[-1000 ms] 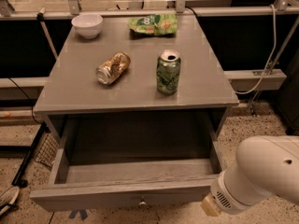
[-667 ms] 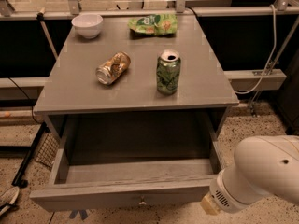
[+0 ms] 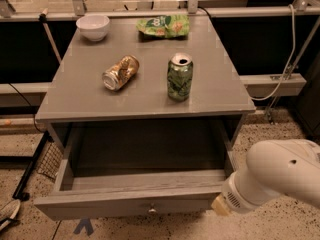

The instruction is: Close top drawer

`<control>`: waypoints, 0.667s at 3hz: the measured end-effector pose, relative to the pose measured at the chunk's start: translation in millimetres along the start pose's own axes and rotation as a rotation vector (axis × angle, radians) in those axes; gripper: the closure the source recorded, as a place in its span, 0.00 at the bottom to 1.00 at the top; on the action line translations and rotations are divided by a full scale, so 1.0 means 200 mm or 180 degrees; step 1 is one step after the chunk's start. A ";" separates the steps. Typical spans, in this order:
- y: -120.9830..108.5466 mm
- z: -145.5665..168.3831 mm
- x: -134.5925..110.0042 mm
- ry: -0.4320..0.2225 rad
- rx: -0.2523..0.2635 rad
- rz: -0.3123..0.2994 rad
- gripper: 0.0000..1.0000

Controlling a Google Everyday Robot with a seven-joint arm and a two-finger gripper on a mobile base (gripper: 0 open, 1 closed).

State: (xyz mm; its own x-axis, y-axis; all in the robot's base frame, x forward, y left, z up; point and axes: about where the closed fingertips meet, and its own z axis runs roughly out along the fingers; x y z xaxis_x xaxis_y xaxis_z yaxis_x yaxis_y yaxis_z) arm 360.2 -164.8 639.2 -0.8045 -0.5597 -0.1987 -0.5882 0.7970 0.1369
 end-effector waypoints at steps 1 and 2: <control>-0.01 -0.01 -0.02 -0.0023 0.0004 -0.0007 1.00; -0.08 0.04 -0.10 -0.0165 0.0024 -0.0054 1.00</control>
Offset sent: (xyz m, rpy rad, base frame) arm 0.0556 -0.0015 -0.0168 0.0503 -0.1011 0.0128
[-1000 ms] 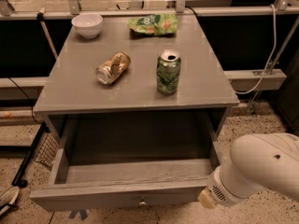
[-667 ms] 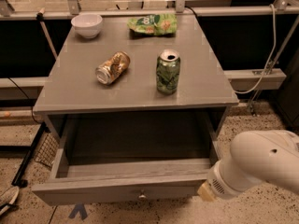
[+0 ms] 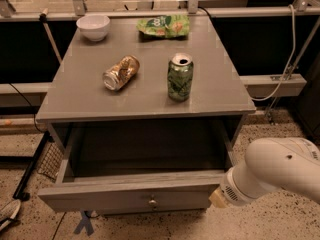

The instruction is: Close top drawer

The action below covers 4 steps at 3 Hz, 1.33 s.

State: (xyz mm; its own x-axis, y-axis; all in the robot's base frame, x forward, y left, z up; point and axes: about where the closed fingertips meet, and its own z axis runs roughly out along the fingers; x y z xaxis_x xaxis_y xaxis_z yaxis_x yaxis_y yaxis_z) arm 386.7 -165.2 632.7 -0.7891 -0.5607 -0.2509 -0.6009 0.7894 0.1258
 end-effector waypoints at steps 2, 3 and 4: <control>-0.10 0.05 -0.22 -0.0445 -0.0014 -0.0172 1.00; -0.11 0.04 -0.32 -0.0617 -0.0009 -0.0262 1.00; -0.14 0.01 -0.42 -0.0773 0.0020 -0.0361 1.00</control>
Offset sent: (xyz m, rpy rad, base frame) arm 0.0701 0.0179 -0.0008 0.1237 -0.1718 0.0494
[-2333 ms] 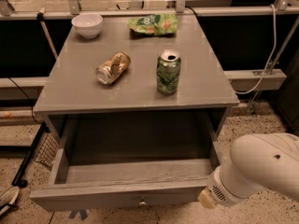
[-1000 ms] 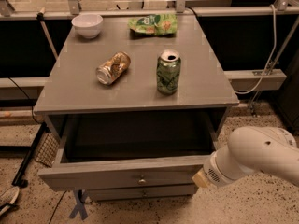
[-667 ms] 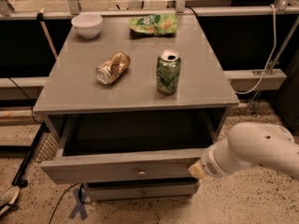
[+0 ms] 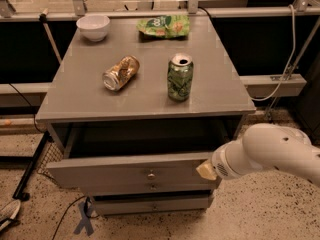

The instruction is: Close top drawer

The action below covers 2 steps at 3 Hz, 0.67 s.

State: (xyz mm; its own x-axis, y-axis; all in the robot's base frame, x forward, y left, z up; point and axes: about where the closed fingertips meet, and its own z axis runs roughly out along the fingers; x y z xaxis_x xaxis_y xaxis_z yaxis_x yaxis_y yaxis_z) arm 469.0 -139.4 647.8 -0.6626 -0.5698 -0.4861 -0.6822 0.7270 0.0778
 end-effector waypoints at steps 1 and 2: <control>0.00 0.00 0.00 0.0000 0.0000 0.0000 1.00; -0.05 0.00 -0.03 -0.0074 0.0107 0.0051 1.00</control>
Offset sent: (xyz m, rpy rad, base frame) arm 0.0314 -0.0114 0.0030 -0.0019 -0.0776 -0.0904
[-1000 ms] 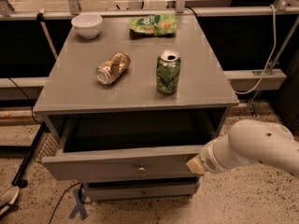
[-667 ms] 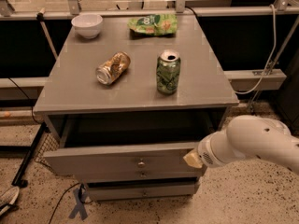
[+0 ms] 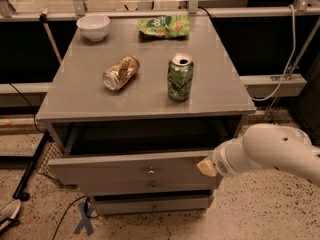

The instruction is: Close top drawer

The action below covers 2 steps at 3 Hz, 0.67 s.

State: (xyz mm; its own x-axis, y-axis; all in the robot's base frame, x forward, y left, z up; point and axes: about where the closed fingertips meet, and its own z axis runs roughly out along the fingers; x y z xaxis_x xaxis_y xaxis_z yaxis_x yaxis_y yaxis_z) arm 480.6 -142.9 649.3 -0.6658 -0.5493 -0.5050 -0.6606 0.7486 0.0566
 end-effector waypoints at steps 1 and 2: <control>-0.09 0.00 -0.05 -0.0115 0.0174 0.0052 1.00; -0.19 0.00 -0.10 -0.0278 0.0354 0.0106 1.00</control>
Offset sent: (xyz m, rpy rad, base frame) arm 0.0629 -0.0315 0.0133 0.0001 -0.1952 -0.1548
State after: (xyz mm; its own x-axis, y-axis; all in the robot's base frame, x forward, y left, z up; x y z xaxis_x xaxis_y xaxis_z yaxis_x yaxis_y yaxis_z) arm 518.3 -159.8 657.2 -0.6507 -0.4928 -0.5777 -0.5929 0.8051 -0.0189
